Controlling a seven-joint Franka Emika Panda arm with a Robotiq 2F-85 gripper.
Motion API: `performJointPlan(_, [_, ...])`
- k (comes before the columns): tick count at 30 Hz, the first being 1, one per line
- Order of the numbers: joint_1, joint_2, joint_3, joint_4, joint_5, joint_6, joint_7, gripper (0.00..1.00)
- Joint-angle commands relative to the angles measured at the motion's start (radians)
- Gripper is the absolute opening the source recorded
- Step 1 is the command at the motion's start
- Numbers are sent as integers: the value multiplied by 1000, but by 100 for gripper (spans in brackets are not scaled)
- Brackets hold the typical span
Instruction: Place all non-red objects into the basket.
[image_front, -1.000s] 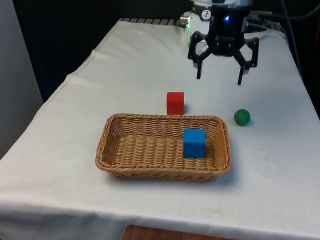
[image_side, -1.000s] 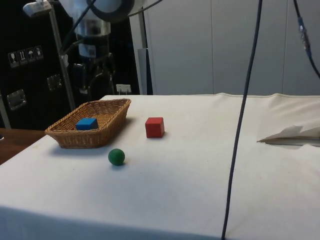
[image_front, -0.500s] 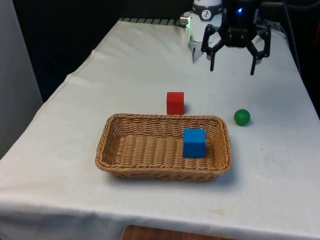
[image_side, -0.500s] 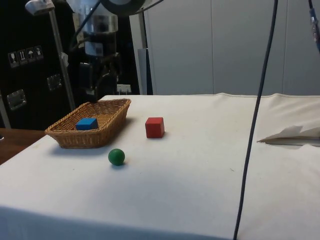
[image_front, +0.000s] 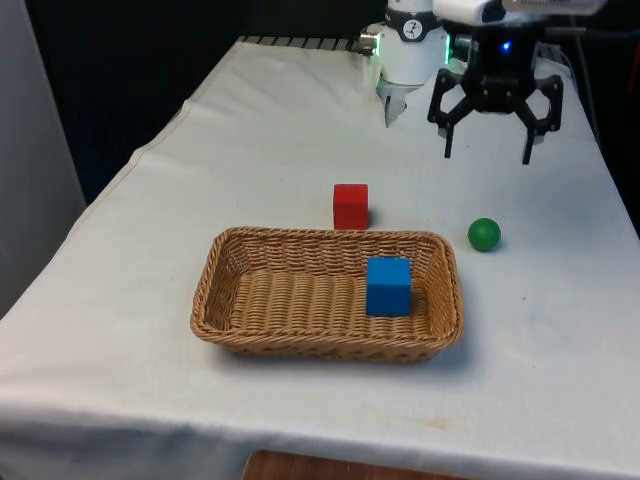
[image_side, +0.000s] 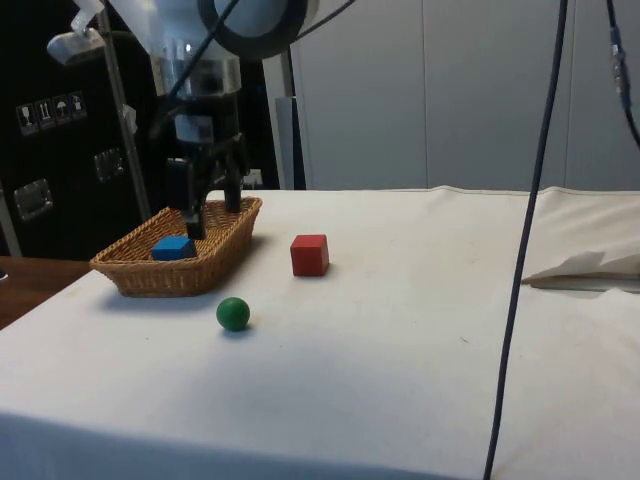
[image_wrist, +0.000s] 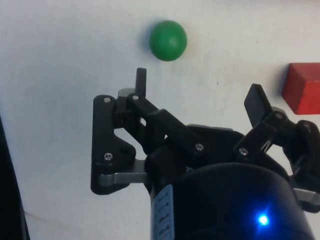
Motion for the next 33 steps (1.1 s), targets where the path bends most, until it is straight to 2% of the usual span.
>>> performJointPlan(1, [-3,13,9,2,14,11,-7,100])
performJointPlan(2, [0,6,2,1,0,4,0,100])
performJointPlan(6, [-10,39,19,5,27,24,-18,100])
performJointPlan(9, [-11,52,21,4,41,35,-29,100])
performJointPlan(10, [-2,49,8,4,21,28,-15,100])
performJointPlan(11, [-11,56,21,4,47,38,-35,100])
performJointPlan(16, [-15,84,28,2,79,63,-59,100])
performJointPlan(17, [-15,88,29,2,85,67,-63,100])
performJointPlan(18, [-4,88,13,4,64,59,-48,100])
performJointPlan(19, [-15,92,30,2,90,71,-67,100])
performJointPlan(26, [-18,131,38,4,139,101,-103,100])
performJointPlan(27, [-4,125,20,4,113,89,-82,100])
performJointPlan(28, [-18,136,40,4,146,106,-109,100])
performJointPlan(33, [-21,166,46,6,185,130,-140,100])
